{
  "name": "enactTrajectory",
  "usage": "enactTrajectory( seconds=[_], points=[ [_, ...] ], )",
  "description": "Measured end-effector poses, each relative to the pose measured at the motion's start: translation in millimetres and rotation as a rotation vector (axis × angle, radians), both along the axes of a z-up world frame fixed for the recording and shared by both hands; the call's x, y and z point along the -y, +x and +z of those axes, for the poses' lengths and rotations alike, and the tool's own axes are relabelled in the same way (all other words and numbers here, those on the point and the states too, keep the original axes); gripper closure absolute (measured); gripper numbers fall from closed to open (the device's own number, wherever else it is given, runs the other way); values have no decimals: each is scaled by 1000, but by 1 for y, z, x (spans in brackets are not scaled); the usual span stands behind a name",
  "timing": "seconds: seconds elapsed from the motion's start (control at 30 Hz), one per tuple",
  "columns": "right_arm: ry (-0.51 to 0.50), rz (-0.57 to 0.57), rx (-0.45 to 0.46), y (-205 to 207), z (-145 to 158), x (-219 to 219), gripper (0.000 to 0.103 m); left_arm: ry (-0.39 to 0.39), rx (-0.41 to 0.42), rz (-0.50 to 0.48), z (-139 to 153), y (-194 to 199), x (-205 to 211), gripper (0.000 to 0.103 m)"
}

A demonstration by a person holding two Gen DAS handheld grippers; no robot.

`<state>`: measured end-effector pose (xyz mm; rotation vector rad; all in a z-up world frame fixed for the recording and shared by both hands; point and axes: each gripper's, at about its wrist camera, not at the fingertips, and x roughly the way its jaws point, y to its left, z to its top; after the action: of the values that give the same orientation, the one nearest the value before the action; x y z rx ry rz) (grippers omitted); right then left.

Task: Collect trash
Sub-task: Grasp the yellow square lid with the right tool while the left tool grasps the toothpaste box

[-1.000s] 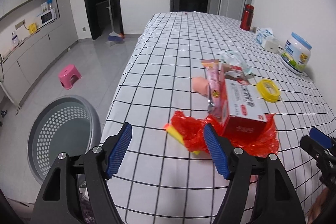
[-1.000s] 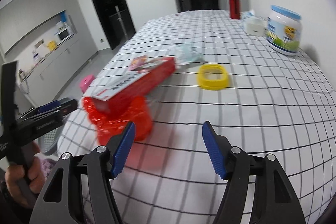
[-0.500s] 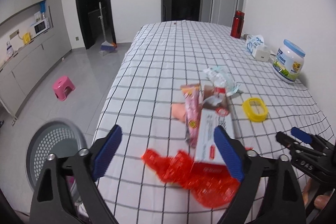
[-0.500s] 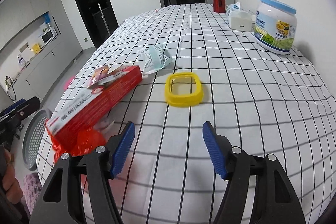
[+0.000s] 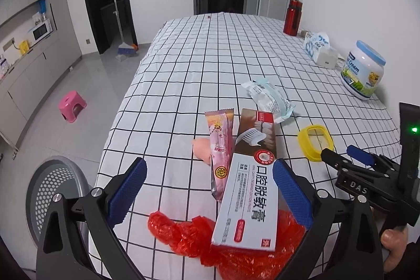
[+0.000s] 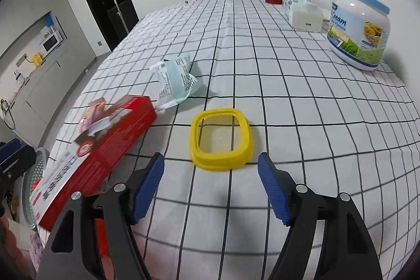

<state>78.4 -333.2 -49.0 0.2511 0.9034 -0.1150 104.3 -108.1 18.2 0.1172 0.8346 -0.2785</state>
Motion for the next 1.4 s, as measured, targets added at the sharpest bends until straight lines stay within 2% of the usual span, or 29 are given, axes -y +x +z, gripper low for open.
enactTrajectory(
  seconds=[0.23, 0.53, 0.7, 0.8, 1.17, 1.4],
  points=[
    [22, -11, -45, 21, -16, 9, 32, 34, -12, -6, -8, 8, 12, 8],
    [3, -15, -74, 36, -31, 10, 33, 36, -38, -14, -15, 15, 18, 7],
    [-41, -9, -65, 40, -33, 7, 33, 42, -45, -17, -19, 17, 23, 7],
    [-59, 1, -56, 40, -32, 3, 36, 37, -57, -23, -22, 18, 26, 7],
    [7, -24, 5, 18, -20, 13, 37, 52, -69, -39, -28, 17, 36, 7],
    [35, -22, 32, 2, -12, 13, 37, 85, -113, -44, -43, 29, 48, 7]
  ],
)
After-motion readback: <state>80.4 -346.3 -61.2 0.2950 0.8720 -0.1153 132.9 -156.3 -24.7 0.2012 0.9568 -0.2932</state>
